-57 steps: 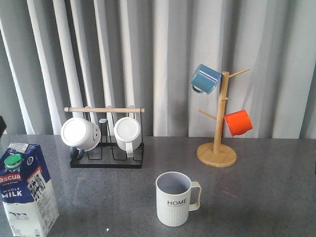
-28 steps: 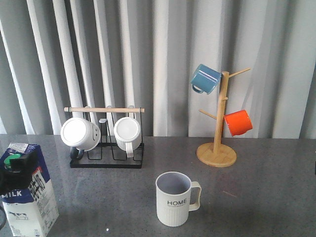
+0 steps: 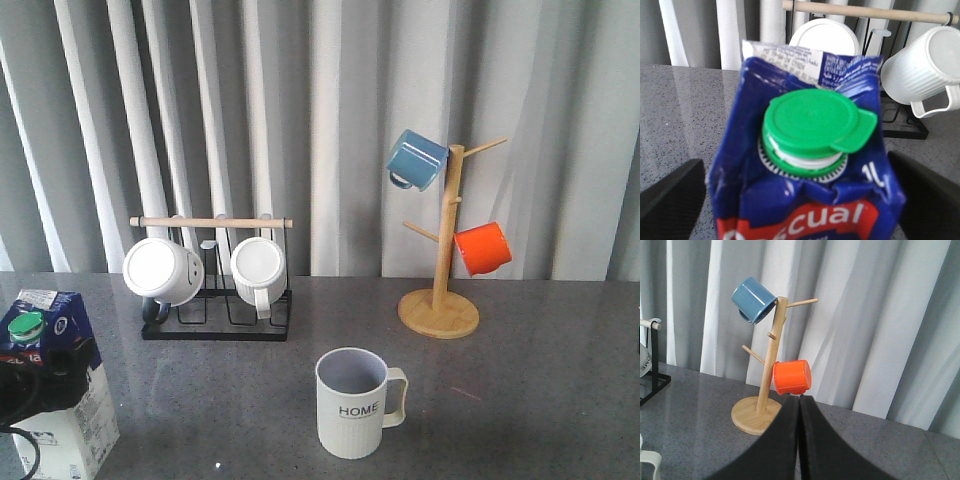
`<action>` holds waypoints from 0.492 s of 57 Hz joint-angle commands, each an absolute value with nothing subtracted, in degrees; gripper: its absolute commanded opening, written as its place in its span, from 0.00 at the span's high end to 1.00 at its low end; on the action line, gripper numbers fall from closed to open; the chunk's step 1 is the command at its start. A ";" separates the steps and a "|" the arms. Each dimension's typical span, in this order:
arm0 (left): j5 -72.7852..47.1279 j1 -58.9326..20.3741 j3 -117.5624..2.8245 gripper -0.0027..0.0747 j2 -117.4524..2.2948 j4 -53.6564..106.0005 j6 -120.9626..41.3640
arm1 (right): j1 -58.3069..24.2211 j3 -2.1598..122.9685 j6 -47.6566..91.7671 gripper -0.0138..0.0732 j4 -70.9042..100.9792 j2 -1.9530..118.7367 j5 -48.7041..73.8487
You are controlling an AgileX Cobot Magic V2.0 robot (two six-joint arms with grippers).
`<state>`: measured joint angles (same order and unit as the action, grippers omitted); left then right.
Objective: Place milk next to cup
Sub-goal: 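Grasp the Pascual milk carton with the left gripper and lift it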
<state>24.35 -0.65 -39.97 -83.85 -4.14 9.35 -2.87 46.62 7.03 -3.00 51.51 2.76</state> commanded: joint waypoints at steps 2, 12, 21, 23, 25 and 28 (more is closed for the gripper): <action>31.77 -0.60 -41.74 0.30 -84.43 -1.92 6.38 | -2.55 48.55 7.14 0.85 -3.26 51.01 -1.35; 34.85 -0.60 -41.74 0.77 -85.34 -1.98 6.15 | -2.55 48.55 7.14 0.85 -3.26 51.01 -1.28; 34.40 -0.60 -41.74 0.98 -85.34 -2.16 6.08 | -2.55 48.55 7.14 0.85 -3.26 51.01 -1.28; 34.40 -0.60 -41.74 0.98 -85.34 -2.16 6.08 | -2.55 48.55 7.14 0.85 -3.26 51.01 -1.28; 34.40 -0.60 -41.74 0.98 -85.34 -2.16 6.08 | -2.55 48.55 7.14 0.85 -3.26 51.01 -1.28; 34.40 -0.60 -41.74 0.97 -85.34 -2.16 6.17 | -2.55 48.55 7.14 0.85 -3.26 51.01 -1.28</action>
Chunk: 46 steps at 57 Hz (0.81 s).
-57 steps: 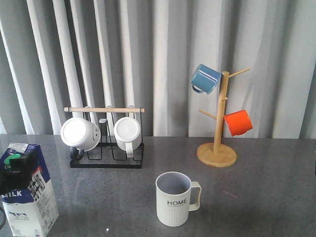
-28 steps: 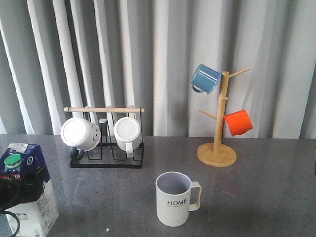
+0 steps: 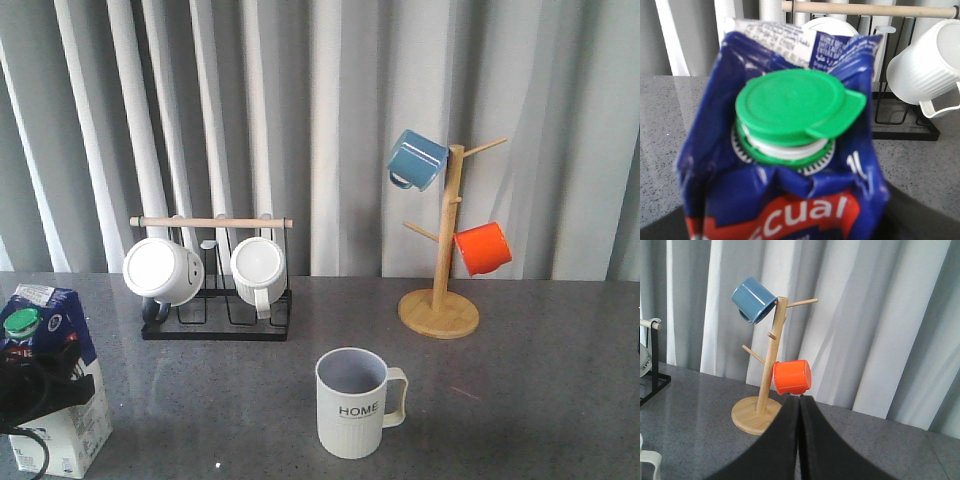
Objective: Place milk next to cup
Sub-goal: 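Grasp the Pascual milk carton with the left gripper and lift it, then carry the milk carton with the left gripper toward the HOME mug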
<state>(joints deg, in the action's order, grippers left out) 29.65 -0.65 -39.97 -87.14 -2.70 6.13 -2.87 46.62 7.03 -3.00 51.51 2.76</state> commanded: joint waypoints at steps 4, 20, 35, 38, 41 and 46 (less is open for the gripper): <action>34.40 -0.60 -41.74 0.98 -85.34 -2.11 6.17 | -2.55 48.55 7.14 0.85 -3.26 51.01 -1.28; 36.03 -0.93 -41.74 0.98 -80.96 0.73 6.21 | -2.55 48.55 7.14 0.85 -3.26 51.01 -1.28; 34.76 -9.32 -43.75 0.98 -72.56 21.47 -11.19 | -2.55 48.55 7.14 0.85 -3.26 51.01 -1.28; 34.83 -12.20 -44.75 0.98 -72.03 30.17 -17.38 | -2.55 48.55 7.14 0.85 -3.26 51.01 -1.28; 35.39 -15.91 -46.26 0.98 -71.98 38.12 -23.87 | -2.55 48.55 7.14 0.85 -3.26 51.01 -1.28; 37.26 -21.02 -49.00 0.98 -72.97 50.56 -34.89 | -2.55 48.55 7.14 0.85 -3.26 51.01 -1.28</action>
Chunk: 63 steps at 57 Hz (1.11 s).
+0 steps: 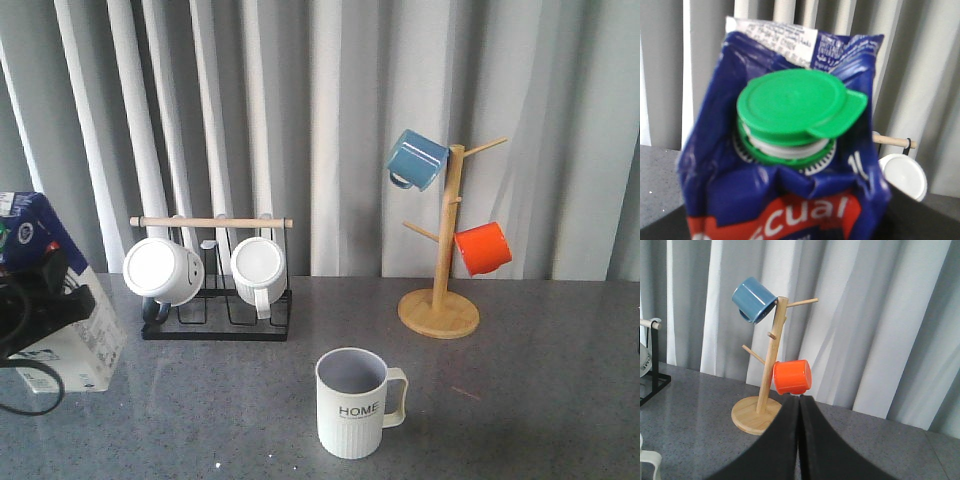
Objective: Place milk next to cup
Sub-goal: 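Carry the milk carton with the left gripper toward the HOME mug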
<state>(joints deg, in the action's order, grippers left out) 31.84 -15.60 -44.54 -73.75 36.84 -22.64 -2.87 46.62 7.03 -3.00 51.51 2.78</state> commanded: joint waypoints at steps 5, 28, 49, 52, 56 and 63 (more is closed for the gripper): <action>40.72 -26.17 -52.51 0.98 -75.08 60.49 -43.19 | -2.55 48.55 7.14 0.85 -3.26 51.01 -1.28; 43.20 -40.09 -65.77 0.97 -91.29 63.90 -49.58 | -2.55 48.55 7.14 0.85 -3.26 51.01 -1.25; 48.20 -40.86 -69.07 0.97 -100.80 63.93 -41.52 | -2.55 48.55 7.14 0.85 -3.26 51.01 -1.17; 48.20 -40.85 -69.07 0.97 -101.49 63.87 -40.76 | -2.55 48.55 7.14 0.85 -3.26 51.01 -1.17; 48.13 -41.14 -69.07 0.97 -102.19 63.87 -40.16 | -2.55 48.55 7.14 0.85 -3.26 51.01 -1.17; 48.10 -41.31 -69.07 0.97 -103.51 63.54 -37.89 | -2.55 48.55 7.14 0.85 -3.26 51.01 -1.17</action>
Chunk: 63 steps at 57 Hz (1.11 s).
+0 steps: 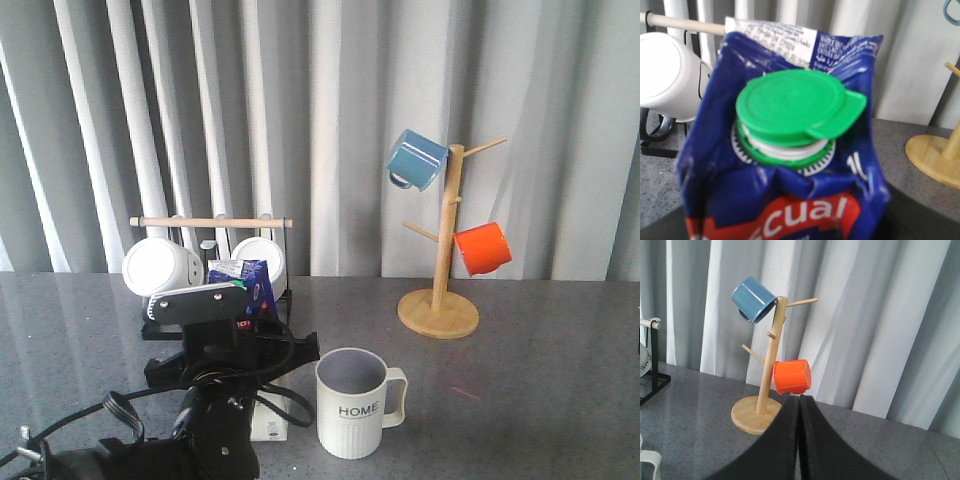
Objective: Place milk next to cup
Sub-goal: 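Carry the milk carton with the left gripper toward the HOME mug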
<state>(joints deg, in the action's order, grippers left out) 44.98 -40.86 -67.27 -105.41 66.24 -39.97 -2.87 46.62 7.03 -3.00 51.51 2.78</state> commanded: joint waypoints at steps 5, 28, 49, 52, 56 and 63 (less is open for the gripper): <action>48.27 -41.31 -69.07 0.97 -104.42 63.26 -37.88 | -2.55 48.55 7.14 0.85 -3.26 51.01 -1.17; 47.13 -42.10 -68.97 0.97 -106.64 58.94 -37.88 | -2.55 48.55 7.14 0.85 -3.26 51.01 -1.17; 47.46 -42.21 -68.89 0.97 -106.64 59.36 -37.88 | -2.55 48.55 7.14 0.85 -3.26 51.01 -1.17; 47.39 -42.21 -68.89 0.97 -106.64 59.36 -37.88 | -2.55 48.55 7.14 0.85 -3.26 51.01 -1.17; 47.07 -42.21 -68.89 0.97 -106.64 59.36 -37.88 | -2.55 48.55 7.14 0.85 -3.26 51.01 -1.17; 47.07 -42.21 -68.89 0.97 -106.64 59.36 -37.88 | -2.55 48.55 7.14 0.85 -3.26 51.01 -1.17</action>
<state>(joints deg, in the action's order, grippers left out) 45.02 -41.77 -67.27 -109.11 60.70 -38.36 -2.87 46.62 7.03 -3.00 51.51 2.91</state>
